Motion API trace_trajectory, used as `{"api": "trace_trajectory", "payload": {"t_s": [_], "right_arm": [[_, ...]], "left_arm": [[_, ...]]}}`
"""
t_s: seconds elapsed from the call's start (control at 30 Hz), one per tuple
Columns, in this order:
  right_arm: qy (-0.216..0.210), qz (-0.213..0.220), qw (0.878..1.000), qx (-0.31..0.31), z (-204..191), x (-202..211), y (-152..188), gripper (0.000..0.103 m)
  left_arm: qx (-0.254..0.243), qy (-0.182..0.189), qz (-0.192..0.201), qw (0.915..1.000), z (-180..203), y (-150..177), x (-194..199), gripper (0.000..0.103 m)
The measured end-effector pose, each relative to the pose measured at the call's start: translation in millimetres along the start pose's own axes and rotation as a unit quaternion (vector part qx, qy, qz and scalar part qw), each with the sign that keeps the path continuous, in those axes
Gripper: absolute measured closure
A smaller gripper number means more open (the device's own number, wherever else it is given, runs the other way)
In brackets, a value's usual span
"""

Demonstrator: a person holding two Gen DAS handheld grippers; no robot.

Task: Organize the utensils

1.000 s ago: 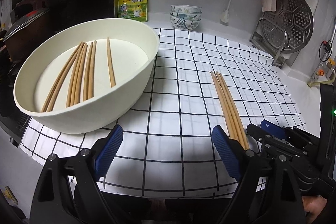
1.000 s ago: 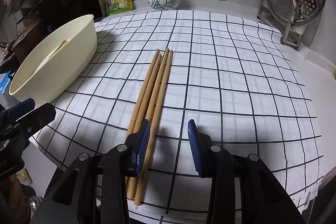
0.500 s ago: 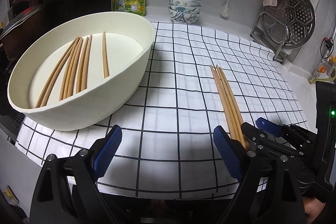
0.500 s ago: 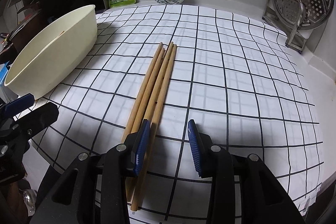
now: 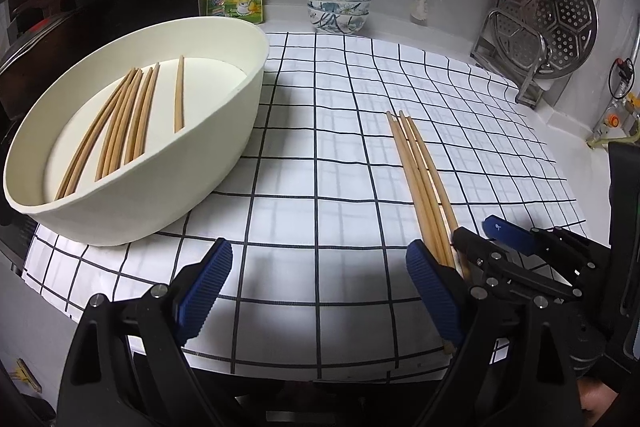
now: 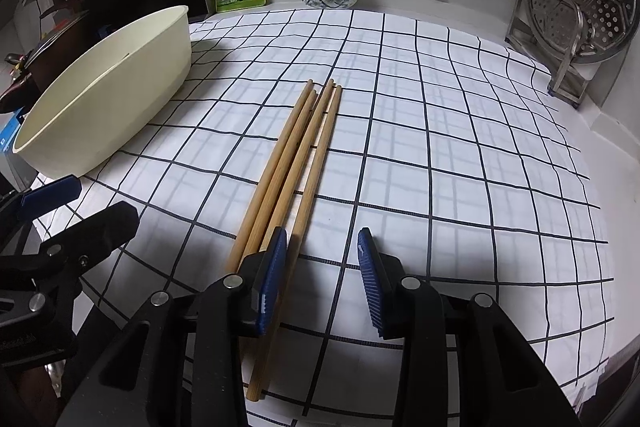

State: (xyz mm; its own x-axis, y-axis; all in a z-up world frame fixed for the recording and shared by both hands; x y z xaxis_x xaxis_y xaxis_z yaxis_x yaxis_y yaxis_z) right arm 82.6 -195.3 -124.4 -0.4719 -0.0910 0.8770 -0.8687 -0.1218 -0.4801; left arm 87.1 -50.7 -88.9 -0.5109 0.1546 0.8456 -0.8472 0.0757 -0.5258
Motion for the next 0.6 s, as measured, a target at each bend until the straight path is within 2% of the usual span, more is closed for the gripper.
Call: {"api": "trace_trajectory", "payload": {"t_s": [0.13, 0.23, 0.6], "right_arm": [[0.006, -0.002, 1.0, 0.004, 1.3, -2.0, 2.5, 0.079], [0.005, -0.002, 1.0, -0.002, 6.7, -1.7, 3.2, 0.096], [0.003, 0.001, 0.999, -0.049, 43.5, 4.8, 12.7, 0.096]], "left_arm": [[-0.003, -0.001, -0.003, 1.0, 3.8, 0.6, -1.9, 0.016], [-0.007, -0.002, -0.005, 1.0, 8.5, 1.0, -3.9, 0.016], [-0.031, -0.001, -0.019, 0.9994, 37.2, -1.2, -26.6, 0.016]]}}
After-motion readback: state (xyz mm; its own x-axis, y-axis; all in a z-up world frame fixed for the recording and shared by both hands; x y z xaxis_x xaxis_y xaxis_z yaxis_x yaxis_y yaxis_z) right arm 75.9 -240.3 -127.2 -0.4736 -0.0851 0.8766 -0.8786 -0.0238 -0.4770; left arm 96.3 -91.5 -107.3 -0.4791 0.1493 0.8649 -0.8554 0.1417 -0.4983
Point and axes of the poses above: each gripper's, at about its wrist camera, not at the fingertips, and x roughly against the way its jaws point, z to its right, y to its underside, the point moved 9 cm from there along -x, roughly the way its jaws point, and after that the axes turned 7 degrees about -z, right-handed, at the moved point
